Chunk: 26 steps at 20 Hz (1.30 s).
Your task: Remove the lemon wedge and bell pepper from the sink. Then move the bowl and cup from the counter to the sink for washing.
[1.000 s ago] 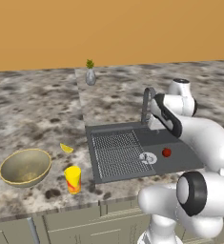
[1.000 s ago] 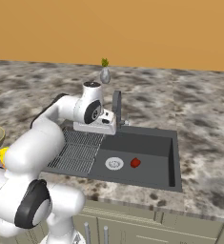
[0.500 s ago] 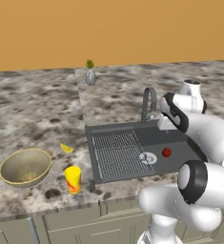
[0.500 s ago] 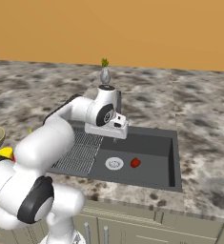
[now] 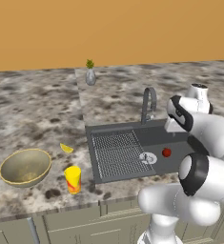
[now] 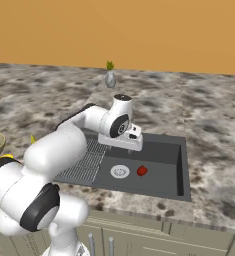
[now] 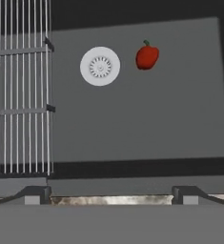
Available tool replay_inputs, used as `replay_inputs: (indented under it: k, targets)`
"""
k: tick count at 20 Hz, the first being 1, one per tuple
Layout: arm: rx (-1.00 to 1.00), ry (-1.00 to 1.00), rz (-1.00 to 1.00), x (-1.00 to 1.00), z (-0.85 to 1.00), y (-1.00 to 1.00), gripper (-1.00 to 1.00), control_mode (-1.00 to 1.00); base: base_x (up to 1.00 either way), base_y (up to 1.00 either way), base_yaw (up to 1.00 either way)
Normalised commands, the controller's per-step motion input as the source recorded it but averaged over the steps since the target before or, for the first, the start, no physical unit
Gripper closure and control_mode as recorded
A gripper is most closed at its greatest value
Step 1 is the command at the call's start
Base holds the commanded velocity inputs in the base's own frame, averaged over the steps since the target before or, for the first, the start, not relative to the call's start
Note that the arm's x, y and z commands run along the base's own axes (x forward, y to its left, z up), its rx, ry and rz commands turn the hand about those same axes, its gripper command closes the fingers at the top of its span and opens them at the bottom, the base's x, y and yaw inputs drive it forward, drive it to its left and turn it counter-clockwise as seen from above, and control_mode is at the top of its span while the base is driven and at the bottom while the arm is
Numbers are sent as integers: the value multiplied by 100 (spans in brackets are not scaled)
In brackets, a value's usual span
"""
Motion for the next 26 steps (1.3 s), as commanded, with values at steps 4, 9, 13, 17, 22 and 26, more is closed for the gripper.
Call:
replay_inputs:
  k: [4,9,13,17,22,26]
  targets:
    - [0,0,-3,4,-20,-19,-100,-100,0,0,0]
    - [0,0,-2,5,-19,-23,-100,-100,0,0,0]
    - [0,0,-4,4,-21,-26,-100,-100,0,0,0]
    - [0,0,-6,6,-23,-20,-100,-100,0,0,0]
    - [0,-7,-6,6,-21,-14,-100,-100,0,0,0]
    - [0,-7,-6,11,-17,-12,-100,-100,0,0,0]
